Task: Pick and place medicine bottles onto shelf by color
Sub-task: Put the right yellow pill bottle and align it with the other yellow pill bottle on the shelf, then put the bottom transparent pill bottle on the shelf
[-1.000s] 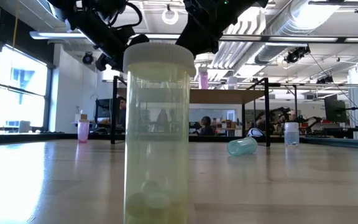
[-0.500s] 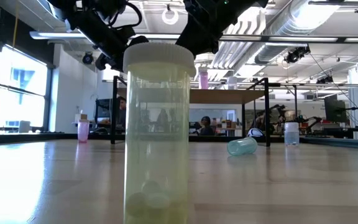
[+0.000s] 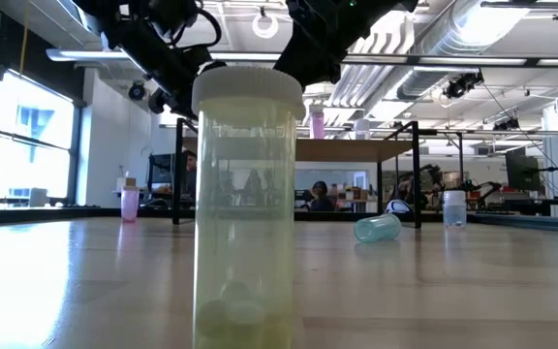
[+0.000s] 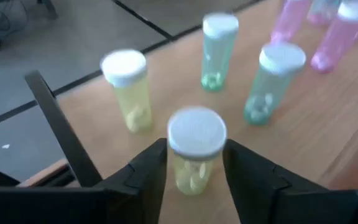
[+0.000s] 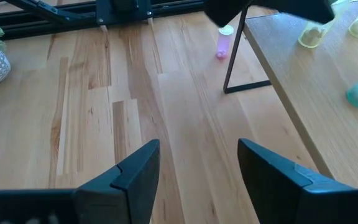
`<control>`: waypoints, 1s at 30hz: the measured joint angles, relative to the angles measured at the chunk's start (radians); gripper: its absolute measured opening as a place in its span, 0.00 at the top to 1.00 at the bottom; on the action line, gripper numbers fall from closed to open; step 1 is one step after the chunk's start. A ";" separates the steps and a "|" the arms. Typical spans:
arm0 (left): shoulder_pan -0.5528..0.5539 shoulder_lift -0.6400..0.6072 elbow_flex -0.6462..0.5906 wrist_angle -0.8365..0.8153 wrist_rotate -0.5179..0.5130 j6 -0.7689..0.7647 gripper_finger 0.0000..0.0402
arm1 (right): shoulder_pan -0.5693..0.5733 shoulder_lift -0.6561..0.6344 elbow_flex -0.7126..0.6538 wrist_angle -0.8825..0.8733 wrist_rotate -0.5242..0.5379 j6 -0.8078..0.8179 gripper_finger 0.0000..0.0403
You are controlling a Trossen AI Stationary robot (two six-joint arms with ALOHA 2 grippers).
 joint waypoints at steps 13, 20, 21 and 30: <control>0.000 -0.014 0.002 0.033 -0.007 -0.033 0.50 | 0.000 0.000 0.000 -0.001 0.000 0.000 0.49; 0.012 -0.069 0.002 0.045 -0.019 0.016 0.50 | 0.000 -0.001 0.000 -0.004 0.000 0.000 0.49; 0.014 -0.079 0.002 0.044 -0.018 0.017 0.50 | 0.000 -0.005 0.000 -0.013 0.000 0.000 0.49; 0.017 -0.172 0.002 0.045 0.120 0.040 0.50 | -0.006 -0.110 0.001 -0.099 0.000 -0.031 0.49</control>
